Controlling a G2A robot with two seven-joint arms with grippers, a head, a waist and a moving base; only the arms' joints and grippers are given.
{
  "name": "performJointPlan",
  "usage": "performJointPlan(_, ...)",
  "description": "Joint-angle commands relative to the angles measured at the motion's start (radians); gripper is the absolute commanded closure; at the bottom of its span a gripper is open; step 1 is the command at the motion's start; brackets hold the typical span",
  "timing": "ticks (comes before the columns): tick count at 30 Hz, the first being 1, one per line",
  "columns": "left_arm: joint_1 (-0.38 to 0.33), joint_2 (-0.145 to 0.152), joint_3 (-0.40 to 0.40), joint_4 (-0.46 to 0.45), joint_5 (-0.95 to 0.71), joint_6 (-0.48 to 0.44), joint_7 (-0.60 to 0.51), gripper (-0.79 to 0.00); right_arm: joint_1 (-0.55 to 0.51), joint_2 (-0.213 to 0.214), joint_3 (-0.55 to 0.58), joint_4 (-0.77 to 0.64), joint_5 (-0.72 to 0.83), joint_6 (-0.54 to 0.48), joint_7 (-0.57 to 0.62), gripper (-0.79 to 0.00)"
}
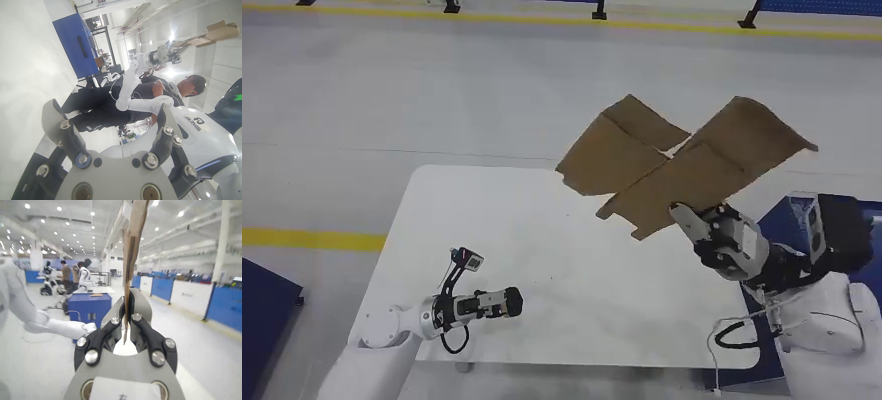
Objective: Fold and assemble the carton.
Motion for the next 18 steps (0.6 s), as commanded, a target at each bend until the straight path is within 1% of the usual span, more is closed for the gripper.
performJointPlan(1,0.0,0.0,0.0,0.0,0.0,0.0,0.0,-0.785,0.013,0.011,-0.007,0.013,0.306,0.087,0.196,0.0)
performJointPlan(2,0.0,0.0,0.0,0.0,0.0,0.0,0.0,-0.785,0.013,0.015,-0.013,0.024,0.394,0.131,0.252,0.0)
performJointPlan(4,0.0,0.0,0.0,0.0,0.0,0.0,0.0,-0.785,0.017,0.019,-0.012,0.036,0.53,0.197,0.326,0.0)
performJointPlan(8,0.0,0.0,0.0,0.0,0.0,0.0,0.0,-0.785,0.006,0.025,-0.013,0.05,0.683,0.285,0.427,0.0)
performJointPlan(10,0.0,0.0,0.0,0.0,0.0,0.0,0.0,-0.785,-0.002,0.026,-0.011,0.05,0.716,0.315,0.456,0.0)
performJointPlan(11,0.0,0.0,0.0,0.0,0.0,0.0,0.0,-0.785,-0.007,0.028,-0.011,0.046,0.706,0.331,0.473,0.0)
performJointPlan(18,0.0,0.0,0.0,0.0,0.0,0.0,0.0,-0.785,-0.008,0.028,-0.01,0.042,0.704,0.332,0.478,0.0)
